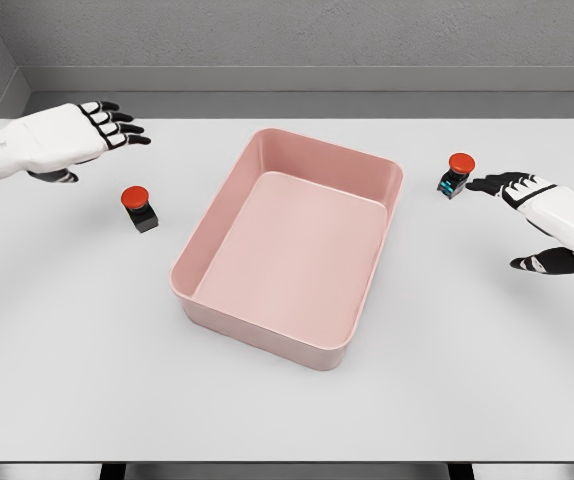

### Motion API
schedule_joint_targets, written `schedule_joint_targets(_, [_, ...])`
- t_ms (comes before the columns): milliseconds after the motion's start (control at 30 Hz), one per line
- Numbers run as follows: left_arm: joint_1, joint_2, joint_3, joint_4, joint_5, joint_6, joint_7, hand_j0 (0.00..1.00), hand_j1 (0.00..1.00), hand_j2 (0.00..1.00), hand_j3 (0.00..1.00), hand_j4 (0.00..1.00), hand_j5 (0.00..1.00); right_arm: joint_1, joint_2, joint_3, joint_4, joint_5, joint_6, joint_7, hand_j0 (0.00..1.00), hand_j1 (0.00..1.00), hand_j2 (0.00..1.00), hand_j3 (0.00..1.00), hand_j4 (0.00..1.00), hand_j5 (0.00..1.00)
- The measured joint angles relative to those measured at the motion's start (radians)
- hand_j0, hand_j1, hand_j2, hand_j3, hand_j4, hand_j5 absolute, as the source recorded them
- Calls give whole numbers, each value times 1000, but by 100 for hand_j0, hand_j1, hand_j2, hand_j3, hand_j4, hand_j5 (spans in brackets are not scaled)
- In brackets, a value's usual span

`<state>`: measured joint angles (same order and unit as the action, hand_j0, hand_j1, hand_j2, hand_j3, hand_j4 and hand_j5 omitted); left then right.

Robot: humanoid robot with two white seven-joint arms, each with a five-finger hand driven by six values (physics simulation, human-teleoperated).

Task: Put the industrial switch in the basket with both arms

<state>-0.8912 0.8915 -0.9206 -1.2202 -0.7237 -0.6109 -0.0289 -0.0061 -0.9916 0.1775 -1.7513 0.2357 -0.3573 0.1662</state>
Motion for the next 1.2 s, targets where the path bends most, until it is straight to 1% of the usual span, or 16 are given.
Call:
schedule_joint_targets(100, [3, -1, 1, 0, 2, 0, -6, 100, 100, 100, 100, 100, 100, -6, -12, -4, 2, -7, -5, -6, 100, 100, 100, 100, 100, 100])
schedule_joint_targets(167, [3, -3, -3, 1, 3, 0, -8, 100, 100, 100, 100, 100, 100, -77, -24, -6, 8, -6, 18, -5, 100, 100, 100, 100, 100, 100])
schedule_joint_targets(233, [3, -6, -18, 4, 3, 0, -9, 100, 100, 100, 100, 100, 100, -156, -27, -1, 9, 14, 92, 30, 100, 100, 100, 100, 100, 100])
schedule_joint_targets(333, [3, -9, -45, 6, 4, 0, -10, 100, 100, 100, 100, 100, 100, -227, -20, 21, 10, 36, 197, 142, 100, 100, 100, 100, 100, 100])
schedule_joint_targets(400, [3, -11, -67, 5, 4, 0, -10, 100, 100, 100, 100, 100, 100, -348, 6, 69, 27, 55, 255, 228, 100, 100, 100, 100, 100, 100])
schedule_joint_targets(433, [3, -14, -77, 4, 4, 0, -10, 100, 100, 100, 100, 100, 100, -374, 29, 97, 41, 68, 273, 266, 100, 100, 100, 100, 100, 100])
schedule_joint_targets(467, [5, -19, -85, 4, 3, 0, -11, 100, 100, 100, 100, 100, 100, -377, 52, 119, 52, 79, 286, 295, 100, 100, 100, 100, 100, 100])
schedule_joint_targets(600, [2, -33, -116, 2, 3, 0, -11, 100, 100, 100, 100, 100, 100, -468, 135, 199, 103, 110, 310, 365, 100, 100, 100, 100, 100, 100])
schedule_joint_targets(767, [2, -68, -135, 4, 3, 0, -10, 100, 100, 100, 100, 100, 100, -500, 170, 244, 135, 126, 315, 387, 100, 100, 100, 100, 100, 100])
schedule_joint_targets(867, [-3, -79, -144, 7, 3, 0, -10, 100, 100, 100, 100, 100, 100, -606, 196, 273, 177, 129, 318, 420, 100, 100, 100, 100, 100, 100])
schedule_joint_targets(967, [-11, -88, -154, 24, 2, 0, -10, 100, 100, 100, 100, 100, 100, -630, 232, 310, 234, 151, 330, 436, 100, 100, 100, 100, 100, 100])
schedule_joint_targets(1000, [-11, -92, -156, 31, 2, 0, -11, 99, 99, 99, 99, 99, 99, -635, 240, 318, 249, 157, 339, 439, 100, 100, 100, 100, 100, 100])
schedule_joint_targets(1067, [-14, -98, -162, 46, -1, 0, -11, 91, 91, 91, 91, 91, 91, -643, 251, 327, 277, 164, 356, 442, 100, 100, 100, 100, 100, 100])
schedule_joint_targets(1100, [-14, -99, -164, 50, -2, 0, -12, 85, 85, 85, 85, 85, 85, -643, 256, 330, 290, 166, 362, 443, 100, 100, 100, 100, 100, 100])
schedule_joint_targets(1133, [-14, -100, -166, 54, -4, 0, -13, 75, 75, 75, 75, 75, 75, -644, 260, 333, 304, 168, 366, 443, 100, 100, 100, 100, 100, 100])
schedule_joint_targets(1200, [-14, -102, -168, 58, -5, 0, -15, 72, 72, 72, 72, 72, 72, -644, 266, 335, 323, 170, 370, 444, 100, 100, 100, 100, 100, 100])
